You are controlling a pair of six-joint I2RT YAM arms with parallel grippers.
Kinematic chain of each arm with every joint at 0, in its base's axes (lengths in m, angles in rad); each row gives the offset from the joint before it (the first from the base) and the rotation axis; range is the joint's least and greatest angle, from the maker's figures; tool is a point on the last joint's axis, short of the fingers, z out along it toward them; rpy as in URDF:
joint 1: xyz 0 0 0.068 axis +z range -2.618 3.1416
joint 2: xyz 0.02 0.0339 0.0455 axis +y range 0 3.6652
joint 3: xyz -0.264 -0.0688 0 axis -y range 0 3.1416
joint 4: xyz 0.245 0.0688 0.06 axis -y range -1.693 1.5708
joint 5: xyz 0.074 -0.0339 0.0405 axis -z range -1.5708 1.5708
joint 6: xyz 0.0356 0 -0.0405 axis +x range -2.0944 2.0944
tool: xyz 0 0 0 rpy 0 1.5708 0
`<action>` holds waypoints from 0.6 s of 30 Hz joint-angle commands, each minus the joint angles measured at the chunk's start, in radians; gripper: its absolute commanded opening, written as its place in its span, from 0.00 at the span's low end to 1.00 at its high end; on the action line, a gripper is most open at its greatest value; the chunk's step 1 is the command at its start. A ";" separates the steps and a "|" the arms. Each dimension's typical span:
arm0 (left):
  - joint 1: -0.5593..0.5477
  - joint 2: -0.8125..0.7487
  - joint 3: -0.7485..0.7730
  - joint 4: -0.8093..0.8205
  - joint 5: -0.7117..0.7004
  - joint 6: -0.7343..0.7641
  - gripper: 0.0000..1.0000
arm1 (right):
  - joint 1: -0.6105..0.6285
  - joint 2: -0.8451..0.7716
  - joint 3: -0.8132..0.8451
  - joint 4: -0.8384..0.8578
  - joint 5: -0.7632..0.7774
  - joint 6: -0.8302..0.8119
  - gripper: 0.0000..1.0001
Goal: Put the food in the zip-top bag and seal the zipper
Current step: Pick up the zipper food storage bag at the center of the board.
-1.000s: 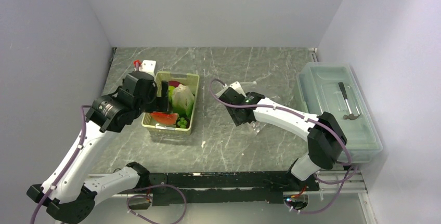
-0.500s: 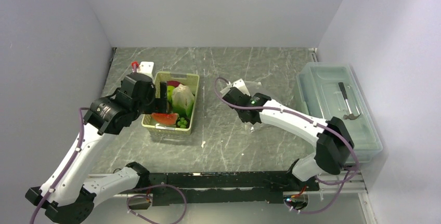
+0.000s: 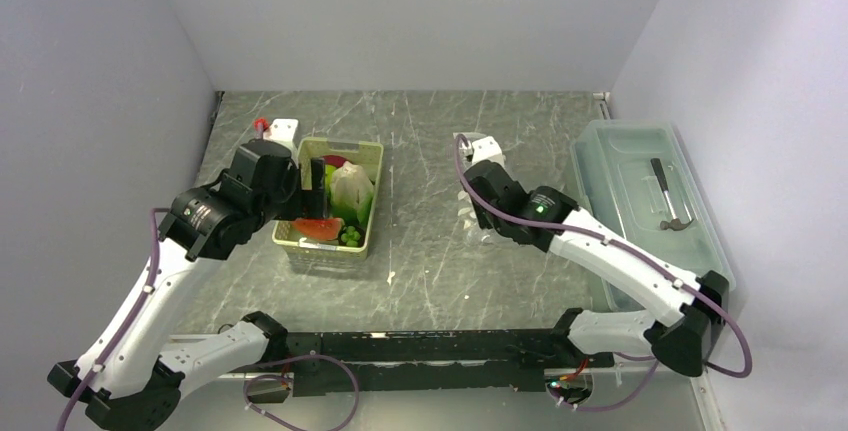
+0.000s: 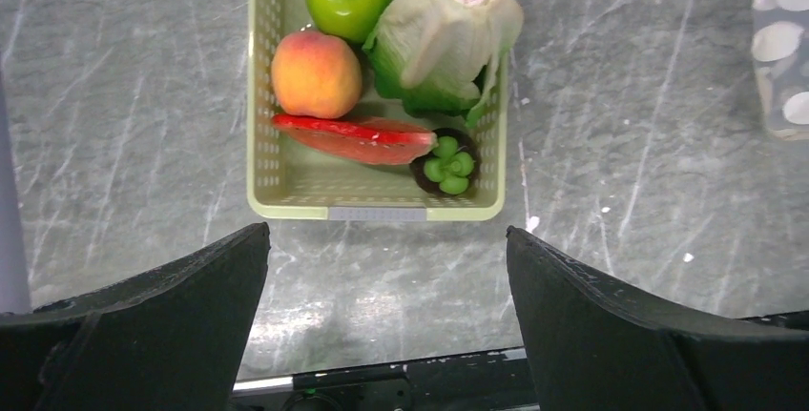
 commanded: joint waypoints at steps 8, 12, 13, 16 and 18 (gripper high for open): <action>0.004 0.022 0.074 0.078 0.183 -0.076 0.99 | 0.003 -0.193 -0.011 0.167 -0.231 -0.168 0.00; 0.005 0.051 0.100 0.086 0.235 -0.106 0.99 | 0.003 -0.281 -0.074 0.243 -0.335 -0.264 0.00; 0.004 0.058 0.106 0.088 0.247 -0.114 0.99 | 0.003 -0.311 -0.095 0.265 -0.362 -0.292 0.00; 0.013 0.084 0.116 0.097 0.291 -0.144 0.99 | 0.003 -0.375 -0.147 0.321 -0.445 -0.385 0.00; 0.033 0.099 0.119 0.109 0.342 -0.162 0.99 | 0.003 -0.410 -0.173 0.345 -0.496 -0.427 0.00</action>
